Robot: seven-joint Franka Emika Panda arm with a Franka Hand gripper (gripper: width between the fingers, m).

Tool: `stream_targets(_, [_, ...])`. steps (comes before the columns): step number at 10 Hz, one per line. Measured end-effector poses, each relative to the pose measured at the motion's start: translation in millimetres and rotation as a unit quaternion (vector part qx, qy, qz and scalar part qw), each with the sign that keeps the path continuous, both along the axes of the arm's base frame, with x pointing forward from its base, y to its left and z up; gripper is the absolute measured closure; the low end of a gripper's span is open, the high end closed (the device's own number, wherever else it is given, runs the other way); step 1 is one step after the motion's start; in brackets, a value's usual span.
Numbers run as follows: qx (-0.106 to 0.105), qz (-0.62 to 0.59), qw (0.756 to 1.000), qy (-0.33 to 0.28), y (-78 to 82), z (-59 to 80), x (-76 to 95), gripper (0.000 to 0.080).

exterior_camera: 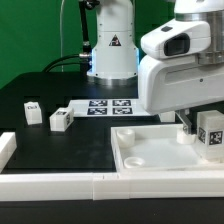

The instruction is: Assemble one leg

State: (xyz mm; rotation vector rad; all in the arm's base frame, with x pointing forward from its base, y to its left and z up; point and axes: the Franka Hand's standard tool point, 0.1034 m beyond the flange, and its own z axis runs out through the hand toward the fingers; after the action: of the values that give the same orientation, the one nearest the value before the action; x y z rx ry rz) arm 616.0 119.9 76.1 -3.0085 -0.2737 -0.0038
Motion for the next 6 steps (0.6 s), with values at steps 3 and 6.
stream_targets(3, [-0.001, -0.013, 1.000, 0.002, -2.0, -0.3, 0.2, 0.0505])
stream_targets(6, [-0.001, -0.027, 1.000, 0.003, -2.8, -0.5, 0.2, 0.0505])
